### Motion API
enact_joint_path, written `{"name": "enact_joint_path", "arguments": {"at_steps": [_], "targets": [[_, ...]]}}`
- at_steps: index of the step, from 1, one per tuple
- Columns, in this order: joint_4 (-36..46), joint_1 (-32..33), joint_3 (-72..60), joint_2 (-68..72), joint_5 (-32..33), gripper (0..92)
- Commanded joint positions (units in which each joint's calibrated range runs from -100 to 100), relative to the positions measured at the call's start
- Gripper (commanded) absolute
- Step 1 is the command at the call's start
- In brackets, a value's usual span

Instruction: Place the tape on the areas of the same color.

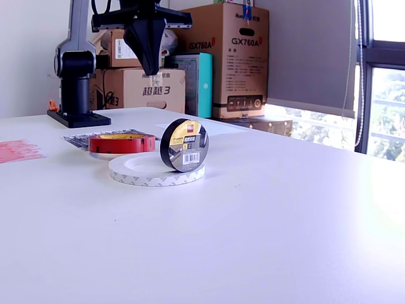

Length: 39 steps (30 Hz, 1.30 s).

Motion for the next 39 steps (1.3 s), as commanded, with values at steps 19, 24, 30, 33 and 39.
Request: {"name": "enact_joint_path", "arguments": {"at_steps": [19,24,30,33,39], "targets": [[-9.51,-5.54,25.27,-13.77,-17.99,0.0],[-15.87,-6.64,29.54,-13.77,-18.81,0.0],[-18.08,-6.72,30.91,-12.55,-21.10,1.5],[-18.16,-7.27,29.63,-10.03,-21.59,7.7],[-21.89,-8.93,28.00,-7.69,-21.68,20.6]]}}
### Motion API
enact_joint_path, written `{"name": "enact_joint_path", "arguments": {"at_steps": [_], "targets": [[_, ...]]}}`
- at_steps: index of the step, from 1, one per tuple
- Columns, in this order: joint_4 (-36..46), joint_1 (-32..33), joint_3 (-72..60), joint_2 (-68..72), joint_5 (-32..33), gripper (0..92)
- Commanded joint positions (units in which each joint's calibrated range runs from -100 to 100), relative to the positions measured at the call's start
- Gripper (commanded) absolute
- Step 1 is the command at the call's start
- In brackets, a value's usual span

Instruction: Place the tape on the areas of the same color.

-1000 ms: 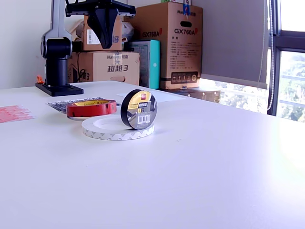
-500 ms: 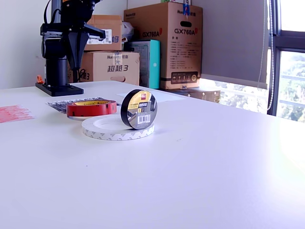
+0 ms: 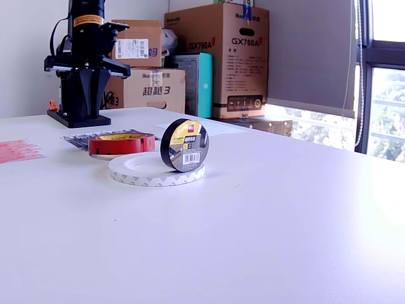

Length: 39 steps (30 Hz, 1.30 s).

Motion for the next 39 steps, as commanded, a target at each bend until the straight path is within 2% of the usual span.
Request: {"name": "enact_joint_path", "arguments": {"at_steps": [1,8,18,39], "targets": [[-3.22,-0.62,-1.35,0.86,-0.16,22.7],[-3.73,-0.54,-1.35,0.86,-0.24,36.0],[-3.73,-0.39,-1.53,3.94,-5.81,52.5],[-3.73,-0.23,-2.44,7.87,-5.89,53.1]]}}
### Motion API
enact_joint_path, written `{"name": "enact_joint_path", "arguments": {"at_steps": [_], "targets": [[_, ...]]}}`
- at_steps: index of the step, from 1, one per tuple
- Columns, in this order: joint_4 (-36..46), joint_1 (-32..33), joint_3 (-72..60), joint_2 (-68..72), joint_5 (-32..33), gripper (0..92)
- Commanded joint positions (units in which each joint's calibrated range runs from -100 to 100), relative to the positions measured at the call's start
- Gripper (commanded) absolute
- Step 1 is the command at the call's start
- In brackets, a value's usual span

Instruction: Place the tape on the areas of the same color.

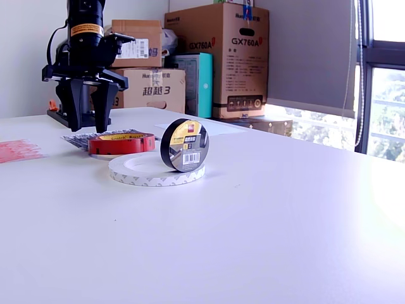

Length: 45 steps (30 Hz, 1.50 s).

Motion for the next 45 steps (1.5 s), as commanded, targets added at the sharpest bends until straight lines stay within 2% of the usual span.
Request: {"name": "enact_joint_path", "arguments": {"at_steps": [1,37,45], "targets": [[-0.46,0.26,0.00,0.87,0.20,53.1],[0.22,0.18,-4.36,6.39,0.69,52.3],[0.22,0.02,-4.36,6.39,0.78,34.4]]}}
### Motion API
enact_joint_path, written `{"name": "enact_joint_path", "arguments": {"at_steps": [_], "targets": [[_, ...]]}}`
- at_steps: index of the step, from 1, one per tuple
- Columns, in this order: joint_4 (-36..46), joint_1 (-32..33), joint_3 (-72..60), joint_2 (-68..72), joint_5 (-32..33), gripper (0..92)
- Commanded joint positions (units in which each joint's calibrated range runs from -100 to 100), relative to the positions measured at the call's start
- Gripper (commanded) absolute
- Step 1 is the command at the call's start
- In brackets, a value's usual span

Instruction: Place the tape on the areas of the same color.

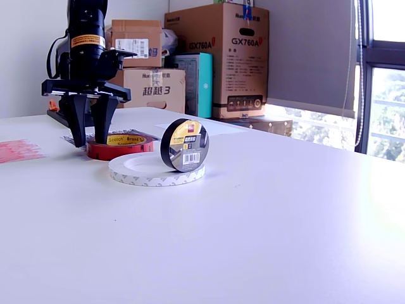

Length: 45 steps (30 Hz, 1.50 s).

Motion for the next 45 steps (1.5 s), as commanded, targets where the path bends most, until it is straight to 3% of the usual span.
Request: {"name": "enact_joint_path", "arguments": {"at_steps": [1,29,38,45], "targets": [[0.28,-0.06,0.20,-0.11,-0.11,32.8],[0.28,1.05,1.11,0.08,3.66,30.3],[-0.14,0.57,0.11,2.04,3.66,0.0],[0.37,1.05,-2.61,1.39,3.66,0.1]]}}
